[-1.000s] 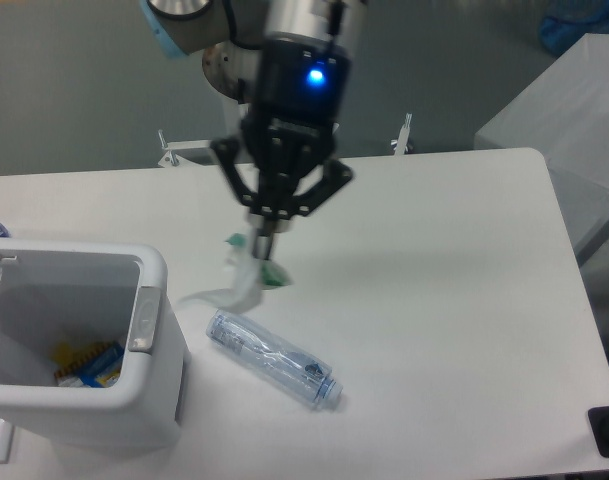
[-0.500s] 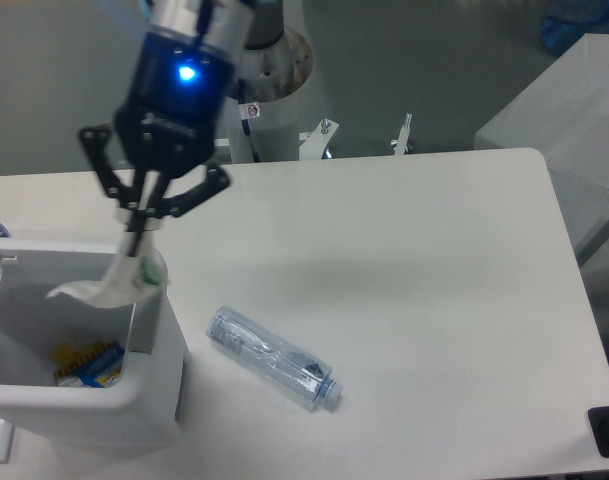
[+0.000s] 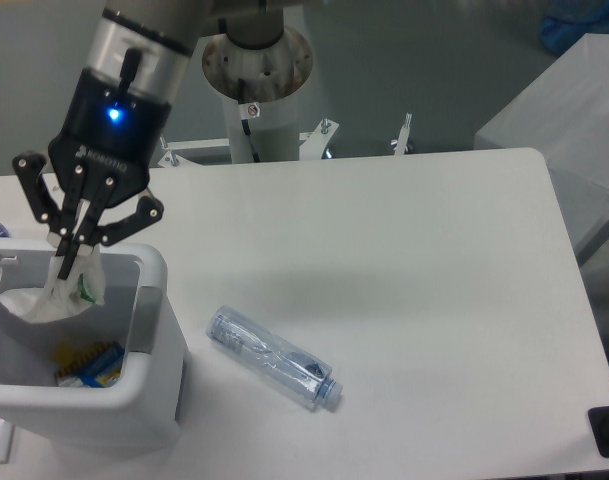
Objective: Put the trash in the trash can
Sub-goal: 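Open the gripper to drop the bag into the bin, then move the gripper to the blue cap end of the water bottle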
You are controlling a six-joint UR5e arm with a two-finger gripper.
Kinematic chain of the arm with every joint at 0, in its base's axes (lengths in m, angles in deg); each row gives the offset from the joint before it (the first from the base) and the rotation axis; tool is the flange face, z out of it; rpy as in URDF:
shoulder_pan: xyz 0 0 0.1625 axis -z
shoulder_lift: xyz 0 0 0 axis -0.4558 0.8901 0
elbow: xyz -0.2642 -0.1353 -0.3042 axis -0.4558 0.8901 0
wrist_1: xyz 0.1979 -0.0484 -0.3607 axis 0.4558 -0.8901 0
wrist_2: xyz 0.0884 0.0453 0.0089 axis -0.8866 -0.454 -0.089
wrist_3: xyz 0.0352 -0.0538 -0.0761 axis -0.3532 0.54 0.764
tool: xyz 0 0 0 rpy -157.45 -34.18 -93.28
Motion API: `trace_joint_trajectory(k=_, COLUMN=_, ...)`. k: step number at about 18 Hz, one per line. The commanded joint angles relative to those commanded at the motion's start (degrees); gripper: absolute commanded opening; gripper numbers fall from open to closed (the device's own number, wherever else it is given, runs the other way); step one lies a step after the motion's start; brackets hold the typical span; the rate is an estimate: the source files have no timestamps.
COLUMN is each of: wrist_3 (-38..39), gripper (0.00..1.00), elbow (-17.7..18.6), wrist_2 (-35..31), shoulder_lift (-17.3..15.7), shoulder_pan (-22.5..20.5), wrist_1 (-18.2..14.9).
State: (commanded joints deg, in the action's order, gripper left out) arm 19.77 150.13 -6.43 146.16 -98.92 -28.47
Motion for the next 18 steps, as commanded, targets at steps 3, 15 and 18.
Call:
trace_joint_trajectory(k=3, wrist_3=-0.1, gripper=0.49, elbow=0.2, wrist_2=-0.1, shoulder_lift=0.4, shoulder_pan=0.0, wrist_1=0.0)
trace_joint_trajectory(k=15, wrist_3=7.0, gripper=0.91, elbow=3.7, wrist_2=-4.9, shoulder_lift=0.6, shoulder_pan=-7.2, wrist_1=-0.5)
trace_joint_trajectory(k=18, wrist_3=10.1, gripper=0.92, elbow=7.9, wrist_2=-9.9, shoulder_lift=0.9, shoulder_pan=-10.8, wrist_1=-0.6)
